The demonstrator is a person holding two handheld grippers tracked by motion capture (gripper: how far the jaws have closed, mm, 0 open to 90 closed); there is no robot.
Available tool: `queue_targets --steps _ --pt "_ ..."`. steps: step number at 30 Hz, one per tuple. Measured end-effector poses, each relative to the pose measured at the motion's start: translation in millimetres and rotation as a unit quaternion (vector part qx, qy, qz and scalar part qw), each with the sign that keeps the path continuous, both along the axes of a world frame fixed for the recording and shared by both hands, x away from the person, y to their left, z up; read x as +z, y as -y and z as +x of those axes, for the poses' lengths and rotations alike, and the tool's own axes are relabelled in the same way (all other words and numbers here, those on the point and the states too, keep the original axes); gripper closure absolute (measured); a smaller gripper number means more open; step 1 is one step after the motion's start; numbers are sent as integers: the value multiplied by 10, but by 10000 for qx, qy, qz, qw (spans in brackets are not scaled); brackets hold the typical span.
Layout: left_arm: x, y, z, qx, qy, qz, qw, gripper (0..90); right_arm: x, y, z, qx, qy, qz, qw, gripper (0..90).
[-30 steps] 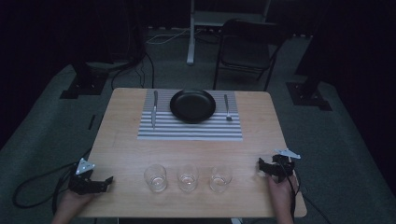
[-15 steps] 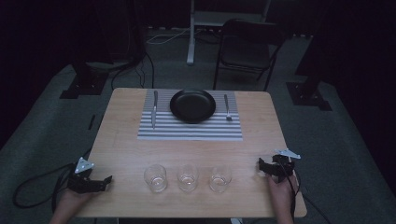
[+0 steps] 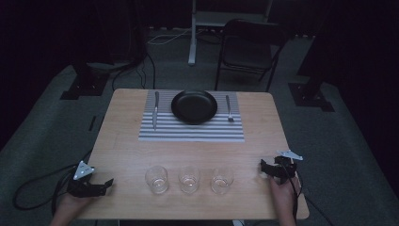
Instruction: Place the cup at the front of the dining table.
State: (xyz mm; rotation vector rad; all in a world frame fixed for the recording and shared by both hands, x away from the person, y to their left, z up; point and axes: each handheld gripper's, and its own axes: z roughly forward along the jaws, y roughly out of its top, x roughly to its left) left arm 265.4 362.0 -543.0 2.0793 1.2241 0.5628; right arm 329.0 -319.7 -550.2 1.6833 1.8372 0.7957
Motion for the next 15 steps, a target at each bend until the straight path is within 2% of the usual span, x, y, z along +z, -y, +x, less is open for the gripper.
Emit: queue_targets --steps 10,11,15 --pt "11 72 -37 -280 -41 -29 9996 47 0 0 0 0 0 0 10000 124" --pt "24 111 -48 -400 -45 -59 9992 47 0 0 0 0 0 -1 10000 124" --pt "40 165 -51 -530 -30 -92 9985 47 0 0 0 0 0 0 10000 124"
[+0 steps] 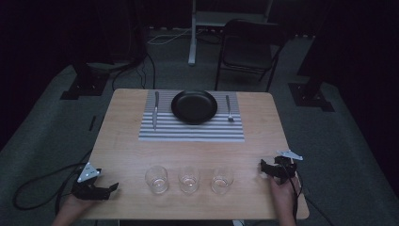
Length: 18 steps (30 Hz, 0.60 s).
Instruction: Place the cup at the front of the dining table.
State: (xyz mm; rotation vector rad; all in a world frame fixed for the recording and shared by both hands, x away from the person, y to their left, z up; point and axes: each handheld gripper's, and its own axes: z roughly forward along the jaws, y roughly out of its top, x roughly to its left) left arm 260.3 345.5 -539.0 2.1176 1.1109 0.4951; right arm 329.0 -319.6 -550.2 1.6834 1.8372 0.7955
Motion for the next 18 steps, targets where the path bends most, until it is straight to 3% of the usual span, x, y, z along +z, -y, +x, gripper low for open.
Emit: queue_targets --steps 8,18 --pt "3 95 -4 -293 -67 -77 9995 47 0 0 0 0 0 1 10000 124" --pt "24 285 -15 -725 -96 -203 9971 47 0 0 0 1 1 0 10000 124"
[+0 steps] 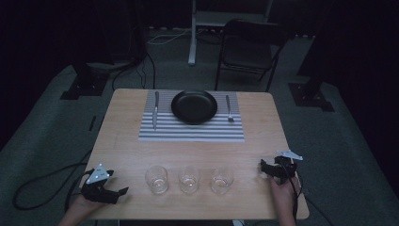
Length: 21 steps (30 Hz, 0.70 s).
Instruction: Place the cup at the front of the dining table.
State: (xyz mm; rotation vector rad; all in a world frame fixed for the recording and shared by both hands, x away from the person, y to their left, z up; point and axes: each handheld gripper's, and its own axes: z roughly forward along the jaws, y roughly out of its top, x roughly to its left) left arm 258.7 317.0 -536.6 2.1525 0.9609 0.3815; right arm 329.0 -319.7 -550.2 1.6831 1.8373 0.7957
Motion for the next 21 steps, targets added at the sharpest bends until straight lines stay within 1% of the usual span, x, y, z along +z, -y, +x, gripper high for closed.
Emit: queue_targets --steps 5,9,13,14,17,21 --pt "1 75 -9 -149 -14 -28 9999 47 0 0 0 -1 0 0 10000 124" --pt "13 158 -26 -330 2 -32 9994 48 0 0 0 0 0 1 10000 124" --pt "17 239 -38 -517 -29 -120 9986 48 0 0 0 0 0 0 10000 124" --pt "17 239 -38 -517 -29 -120 9986 48 0 0 0 0 0 0 10000 124" --pt "35 297 -51 -619 56 -260 9977 57 0 0 0 0 0 0 10000 124" --pt "25 376 -68 -777 27 -339 9964 64 0 0 0 0 0 0 10000 124"
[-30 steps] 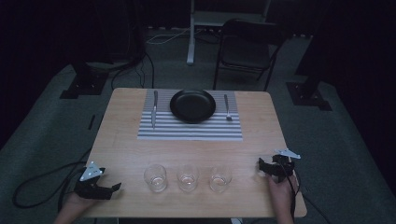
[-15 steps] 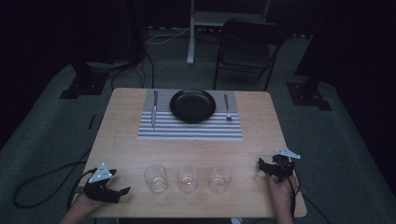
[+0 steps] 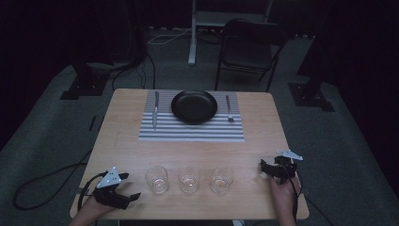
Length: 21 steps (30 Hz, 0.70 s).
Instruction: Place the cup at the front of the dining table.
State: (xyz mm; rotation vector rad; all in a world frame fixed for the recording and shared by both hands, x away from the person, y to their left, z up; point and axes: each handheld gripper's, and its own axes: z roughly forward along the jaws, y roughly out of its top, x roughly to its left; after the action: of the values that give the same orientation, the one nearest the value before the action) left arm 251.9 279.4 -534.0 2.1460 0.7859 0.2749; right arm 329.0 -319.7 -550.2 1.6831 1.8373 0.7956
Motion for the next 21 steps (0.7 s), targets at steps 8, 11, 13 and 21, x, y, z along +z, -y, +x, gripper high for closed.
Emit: queue_targets --steps 8,11,13,21 --pt "-13 139 -3 -165 60 -25 9998 64 0 0 0 0 0 1 10000 124" --pt "-10 189 1 -233 53 -87 9997 63 0 0 0 0 -1 2 10000 124" --pt "-13 227 3 -274 71 -48 9996 64 0 0 0 -1 0 0 10000 124" --pt "-3 321 20 -319 149 -127 9993 64 0 0 0 -1 -1 1 10000 124"
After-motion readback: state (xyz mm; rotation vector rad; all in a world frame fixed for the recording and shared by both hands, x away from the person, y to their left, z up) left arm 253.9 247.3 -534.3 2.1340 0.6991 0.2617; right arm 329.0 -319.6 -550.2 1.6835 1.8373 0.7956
